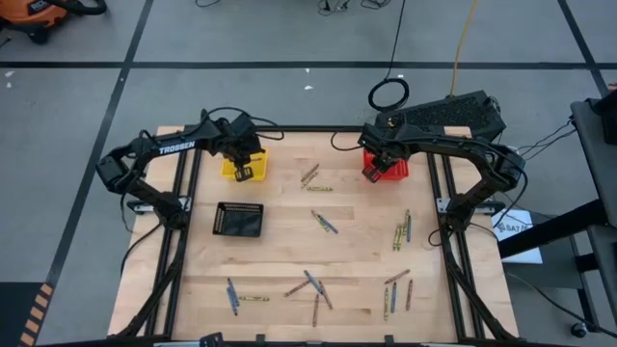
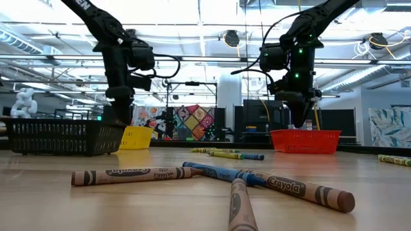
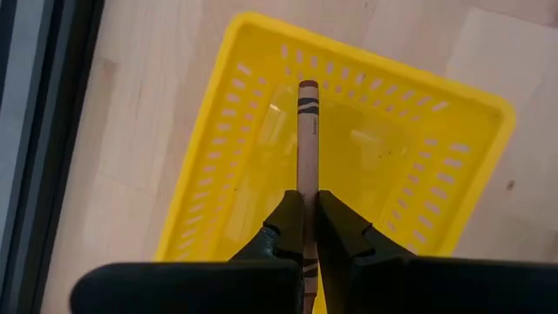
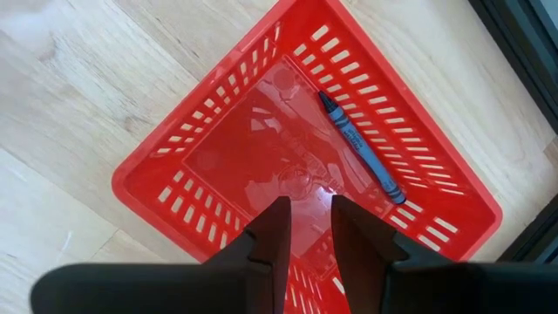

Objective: Sort crayons
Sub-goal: Put the brown crayon into the yellow bin, then put the green crayon into the black bin

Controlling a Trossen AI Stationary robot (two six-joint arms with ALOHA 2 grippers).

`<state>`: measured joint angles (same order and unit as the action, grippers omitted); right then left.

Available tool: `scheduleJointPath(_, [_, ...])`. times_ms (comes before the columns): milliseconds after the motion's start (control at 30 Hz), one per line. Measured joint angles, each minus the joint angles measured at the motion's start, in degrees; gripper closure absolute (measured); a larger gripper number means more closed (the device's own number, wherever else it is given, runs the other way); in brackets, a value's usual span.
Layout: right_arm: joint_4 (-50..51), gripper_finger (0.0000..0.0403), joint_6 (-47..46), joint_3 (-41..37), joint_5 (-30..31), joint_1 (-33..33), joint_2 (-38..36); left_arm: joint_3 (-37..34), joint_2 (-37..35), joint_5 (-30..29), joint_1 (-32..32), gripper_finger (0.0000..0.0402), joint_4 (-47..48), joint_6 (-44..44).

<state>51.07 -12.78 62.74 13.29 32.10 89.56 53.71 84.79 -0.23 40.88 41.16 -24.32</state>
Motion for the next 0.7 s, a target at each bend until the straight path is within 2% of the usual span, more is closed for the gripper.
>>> scheduleJointPath(200, [0.0, 0.0330, 0.0, 0.0, 0.0, 0.0, 0.0, 0.0, 0.0, 0.1, 0.0, 0.0391, 0.0, 1.2])
scheduleJointPath(500, [0.0, 0.0330, 0.0, 0.0, 0.0, 0.0, 0.0, 0.0, 0.0, 0.1, 0.0, 0.0321, 0.0, 1.4])
scheduleJointPath(700, [-0.1, 0.0330, 0.0, 0.0, 0.0, 0.0, 0.0, 0.0, 0.0, 0.1, -0.3, 0.0314, 0.0, 1.5])
